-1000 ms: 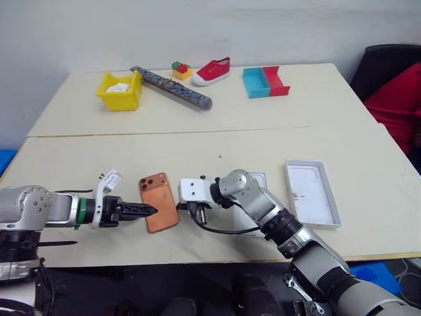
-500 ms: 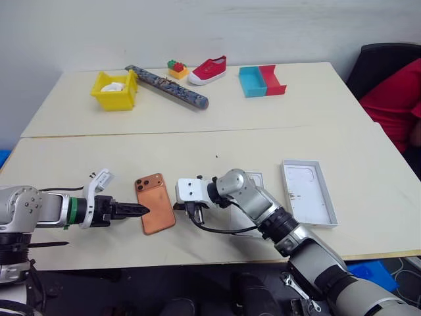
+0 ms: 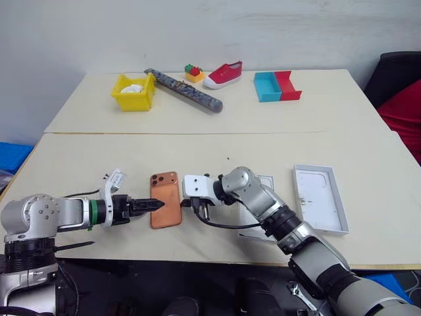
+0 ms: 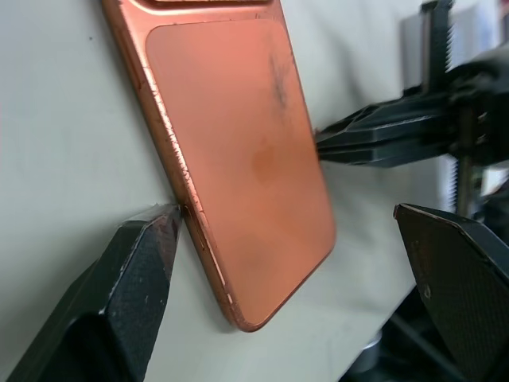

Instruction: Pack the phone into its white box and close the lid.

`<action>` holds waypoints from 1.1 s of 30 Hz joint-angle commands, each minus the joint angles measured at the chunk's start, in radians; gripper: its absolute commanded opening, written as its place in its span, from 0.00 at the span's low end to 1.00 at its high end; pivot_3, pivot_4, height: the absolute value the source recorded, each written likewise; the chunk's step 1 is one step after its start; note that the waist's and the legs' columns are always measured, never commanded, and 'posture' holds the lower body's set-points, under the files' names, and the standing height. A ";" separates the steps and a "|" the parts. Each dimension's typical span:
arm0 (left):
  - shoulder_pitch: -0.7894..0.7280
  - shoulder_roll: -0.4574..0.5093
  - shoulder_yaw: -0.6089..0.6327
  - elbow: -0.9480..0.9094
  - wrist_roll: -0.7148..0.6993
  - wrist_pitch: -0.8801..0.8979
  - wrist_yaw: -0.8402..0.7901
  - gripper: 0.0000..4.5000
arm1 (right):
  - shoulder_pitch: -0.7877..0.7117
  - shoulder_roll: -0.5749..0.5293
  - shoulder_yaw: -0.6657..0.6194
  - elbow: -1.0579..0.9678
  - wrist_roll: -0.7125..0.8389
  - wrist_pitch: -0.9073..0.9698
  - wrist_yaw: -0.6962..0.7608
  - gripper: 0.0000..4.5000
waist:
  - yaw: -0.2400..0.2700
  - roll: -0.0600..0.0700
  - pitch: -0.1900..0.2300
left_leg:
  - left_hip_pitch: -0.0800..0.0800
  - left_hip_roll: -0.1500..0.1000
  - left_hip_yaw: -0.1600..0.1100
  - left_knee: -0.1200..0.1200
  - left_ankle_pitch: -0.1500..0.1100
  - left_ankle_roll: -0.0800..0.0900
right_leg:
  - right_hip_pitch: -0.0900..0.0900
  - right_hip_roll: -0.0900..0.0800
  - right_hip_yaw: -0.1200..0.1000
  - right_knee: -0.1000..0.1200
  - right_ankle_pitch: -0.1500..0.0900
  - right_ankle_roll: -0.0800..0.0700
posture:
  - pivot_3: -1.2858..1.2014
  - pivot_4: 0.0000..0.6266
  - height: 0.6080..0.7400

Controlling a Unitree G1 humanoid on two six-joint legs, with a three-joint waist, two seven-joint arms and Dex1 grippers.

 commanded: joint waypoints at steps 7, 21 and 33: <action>0.003 -0.029 -0.048 0.050 -0.077 0.026 -0.020 1.00 | -0.006 0.032 0.015 -0.028 0.024 -0.004 -0.003 0.01 | -0.028 -0.013 0.004 | -0.006 0.002 0.000 0.000 -0.002 -0.001 | -0.008 0.002 -0.001 0.003 0.000 -0.001 | 0.52 0.24 1.00; 0.000 0.071 -0.041 0.078 -0.127 0.026 -0.060 0.43 | 0.015 0.002 0.011 -0.065 0.044 -0.021 -0.003 0.00 | -0.053 -0.014 0.005 | -0.017 0.002 0.000 0.002 -0.002 -0.002 | -0.018 0.002 -0.003 0.003 0.000 -0.001 | 0.52 0.24 1.00; -0.002 0.084 -0.030 0.031 -0.171 0.026 -0.100 0.02 | 0.032 -0.046 -0.048 -0.253 0.132 -0.026 0.011 0.00 | -0.053 -0.021 0.014 | -0.019 0.002 0.000 0.002 -0.002 -0.002 | -0.020 0.002 -0.003 0.003 0.000 -0.001 | 0.52 0.24 1.00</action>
